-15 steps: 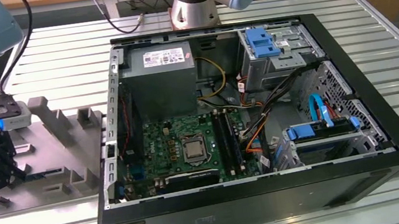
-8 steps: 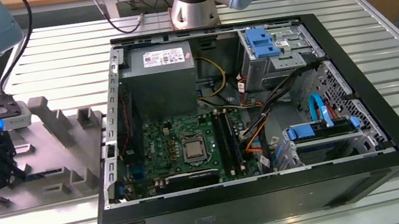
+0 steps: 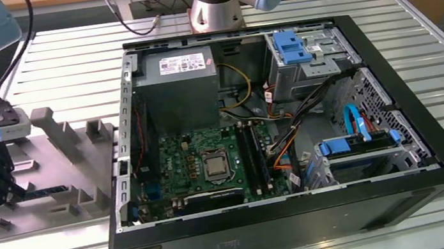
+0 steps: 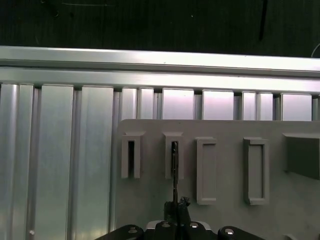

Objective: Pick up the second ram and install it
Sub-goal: 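Pick up the second ram and move it above second insertion slot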

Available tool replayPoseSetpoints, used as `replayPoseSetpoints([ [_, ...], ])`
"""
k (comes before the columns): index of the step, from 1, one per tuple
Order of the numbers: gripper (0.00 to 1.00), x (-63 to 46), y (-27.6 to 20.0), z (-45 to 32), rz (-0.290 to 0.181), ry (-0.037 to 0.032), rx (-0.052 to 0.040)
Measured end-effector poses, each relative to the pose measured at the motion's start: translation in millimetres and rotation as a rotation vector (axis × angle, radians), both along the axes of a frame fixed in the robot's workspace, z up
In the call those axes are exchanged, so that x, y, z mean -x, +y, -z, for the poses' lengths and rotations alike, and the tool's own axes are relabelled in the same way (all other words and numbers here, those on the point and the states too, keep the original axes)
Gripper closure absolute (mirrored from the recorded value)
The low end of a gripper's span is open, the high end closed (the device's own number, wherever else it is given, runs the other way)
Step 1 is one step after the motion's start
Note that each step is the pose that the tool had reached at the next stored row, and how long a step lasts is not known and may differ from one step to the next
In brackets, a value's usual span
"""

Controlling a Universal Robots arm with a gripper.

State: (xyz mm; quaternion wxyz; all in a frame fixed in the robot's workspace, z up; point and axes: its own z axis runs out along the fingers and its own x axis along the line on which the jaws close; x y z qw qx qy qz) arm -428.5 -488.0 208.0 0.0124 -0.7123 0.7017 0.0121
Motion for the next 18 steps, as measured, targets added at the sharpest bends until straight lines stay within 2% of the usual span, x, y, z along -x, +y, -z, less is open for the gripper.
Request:
replayPoseSetpoints([
  [18,0.87,0.0,0.0,-32.5,0.0,-0.0002,-0.0008],
])
